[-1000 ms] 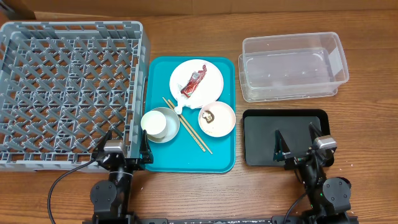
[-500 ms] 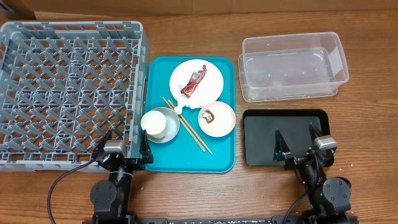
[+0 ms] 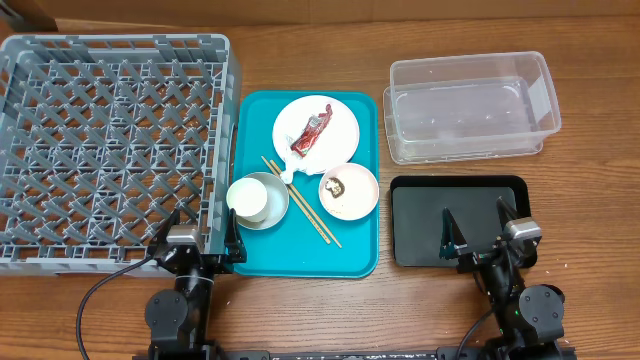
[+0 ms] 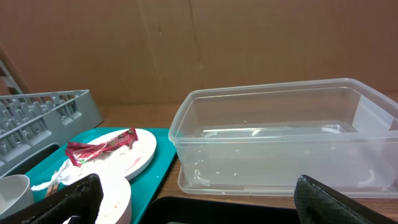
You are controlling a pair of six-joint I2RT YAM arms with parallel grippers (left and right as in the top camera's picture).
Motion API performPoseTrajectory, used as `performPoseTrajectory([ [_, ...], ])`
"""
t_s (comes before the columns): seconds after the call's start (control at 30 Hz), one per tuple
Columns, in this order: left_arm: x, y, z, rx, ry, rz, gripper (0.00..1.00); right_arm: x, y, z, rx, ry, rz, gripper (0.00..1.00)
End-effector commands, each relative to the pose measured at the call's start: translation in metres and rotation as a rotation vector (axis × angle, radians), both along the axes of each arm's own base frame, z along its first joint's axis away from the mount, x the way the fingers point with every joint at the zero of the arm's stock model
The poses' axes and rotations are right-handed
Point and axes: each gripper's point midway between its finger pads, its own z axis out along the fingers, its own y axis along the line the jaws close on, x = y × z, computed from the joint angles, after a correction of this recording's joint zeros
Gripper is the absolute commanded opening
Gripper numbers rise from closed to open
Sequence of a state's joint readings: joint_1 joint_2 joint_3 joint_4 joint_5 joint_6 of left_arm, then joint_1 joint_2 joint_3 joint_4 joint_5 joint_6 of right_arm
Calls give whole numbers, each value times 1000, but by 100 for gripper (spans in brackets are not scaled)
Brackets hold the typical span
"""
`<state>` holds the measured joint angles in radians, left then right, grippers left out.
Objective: Sort waste into correct bins and load items into the dishwasher
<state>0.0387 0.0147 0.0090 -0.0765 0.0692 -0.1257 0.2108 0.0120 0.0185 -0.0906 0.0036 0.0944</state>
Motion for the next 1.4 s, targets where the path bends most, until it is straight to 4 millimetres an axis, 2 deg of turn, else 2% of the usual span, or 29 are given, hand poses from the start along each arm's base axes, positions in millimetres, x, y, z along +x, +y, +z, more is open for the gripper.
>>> performPoseTrajectory([
  [0.0,-3,0,2,-39,21,7,100,0,0,4,81,8,-1,100],
  [0.3,-17,2,41,-40,155,21,100,1,0,25,101,122,-7,100],
  [0.47,-14,2,53,-32,305,23,100,11,6,41,78,236,4,100],
  [0.6,-6,3,62,-35,424,26,100,25,17,51,64,351,46,100],
  [0.73,0,3,61,-38,570,27,100,41,29,51,46,518,82,100],
  [0.9,-2,1,49,-45,743,23,100,57,32,46,3,733,66,100],
  [1.0,0,2,46,-46,783,23,100,64,40,49,4,821,96,100],
  [1.13,1,2,45,-46,791,24,100,83,48,54,21,821,114,100],
  [1.3,2,4,46,-41,784,34,100,106,77,78,69,693,242,100],
  [1.37,4,4,48,-40,775,34,100,113,89,82,53,672,260,95],
])
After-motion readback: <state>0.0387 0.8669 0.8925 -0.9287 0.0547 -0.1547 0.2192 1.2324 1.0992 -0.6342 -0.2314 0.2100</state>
